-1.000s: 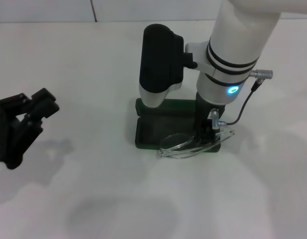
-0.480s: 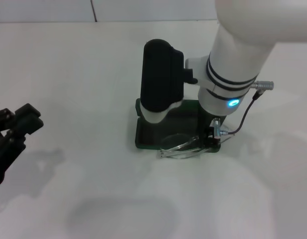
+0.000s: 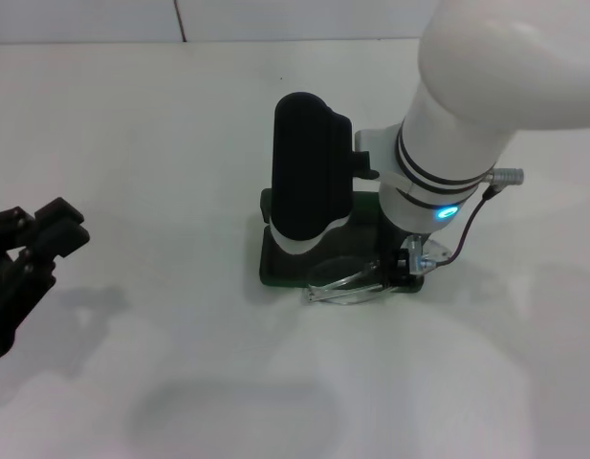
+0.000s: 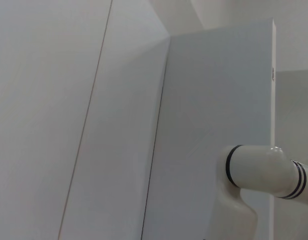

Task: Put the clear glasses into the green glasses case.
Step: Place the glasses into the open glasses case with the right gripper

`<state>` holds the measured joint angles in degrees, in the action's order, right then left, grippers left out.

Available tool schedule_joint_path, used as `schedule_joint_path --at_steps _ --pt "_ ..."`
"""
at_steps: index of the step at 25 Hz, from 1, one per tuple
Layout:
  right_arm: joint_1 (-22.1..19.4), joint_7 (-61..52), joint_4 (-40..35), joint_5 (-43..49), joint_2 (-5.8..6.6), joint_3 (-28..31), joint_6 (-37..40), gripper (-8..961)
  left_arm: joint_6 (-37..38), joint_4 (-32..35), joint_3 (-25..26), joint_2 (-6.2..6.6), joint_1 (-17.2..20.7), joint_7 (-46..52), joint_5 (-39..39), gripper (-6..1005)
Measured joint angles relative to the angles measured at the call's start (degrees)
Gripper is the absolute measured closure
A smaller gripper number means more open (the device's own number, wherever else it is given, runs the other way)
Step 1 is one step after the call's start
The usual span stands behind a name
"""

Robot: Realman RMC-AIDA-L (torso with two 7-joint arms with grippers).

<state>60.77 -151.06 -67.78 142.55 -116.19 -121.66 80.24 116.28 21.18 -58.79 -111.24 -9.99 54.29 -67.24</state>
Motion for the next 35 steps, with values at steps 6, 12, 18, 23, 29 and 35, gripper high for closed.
schedule_joint_path --at_steps 6,12,18,23,29,35 --pt "-1.3 -0.5 -1.0 0.1 0.00 -1.2 -1.5 694 0.0 0.0 0.1 -0.11 -0.2 -0.2 0.0 862" --pt "-1.6 -0.5 -0.8 0.2 0.00 -1.7 -2.7 695 0.0 0.0 -0.1 0.21 0.1 0.0 0.0 862" --pt "-2.2 -0.5 -0.6 0.7 0.00 -2.0 -3.7 697 -0.1 0.0 -0.1 0.32 0.2 0.1 0.0 863" --pt "-2.7 -0.6 -0.6 1.8 0.00 -2.2 -4.0 698 -0.1 -0.1 -0.1 0.24 0.2 -0.2 0.0 863" --pt "-3.0 -0.6 -1.0 2.0 0.00 -2.2 -4.0 715 -0.1 -0.2 0.0 0.14 0.2 -0.2 0.0 862" --pt "-3.0 -0.6 -1.9 1.9 0.00 -2.0 -3.5 751 -0.1 -0.4 0.1 0.06 0.3 -0.2 0.0 862"
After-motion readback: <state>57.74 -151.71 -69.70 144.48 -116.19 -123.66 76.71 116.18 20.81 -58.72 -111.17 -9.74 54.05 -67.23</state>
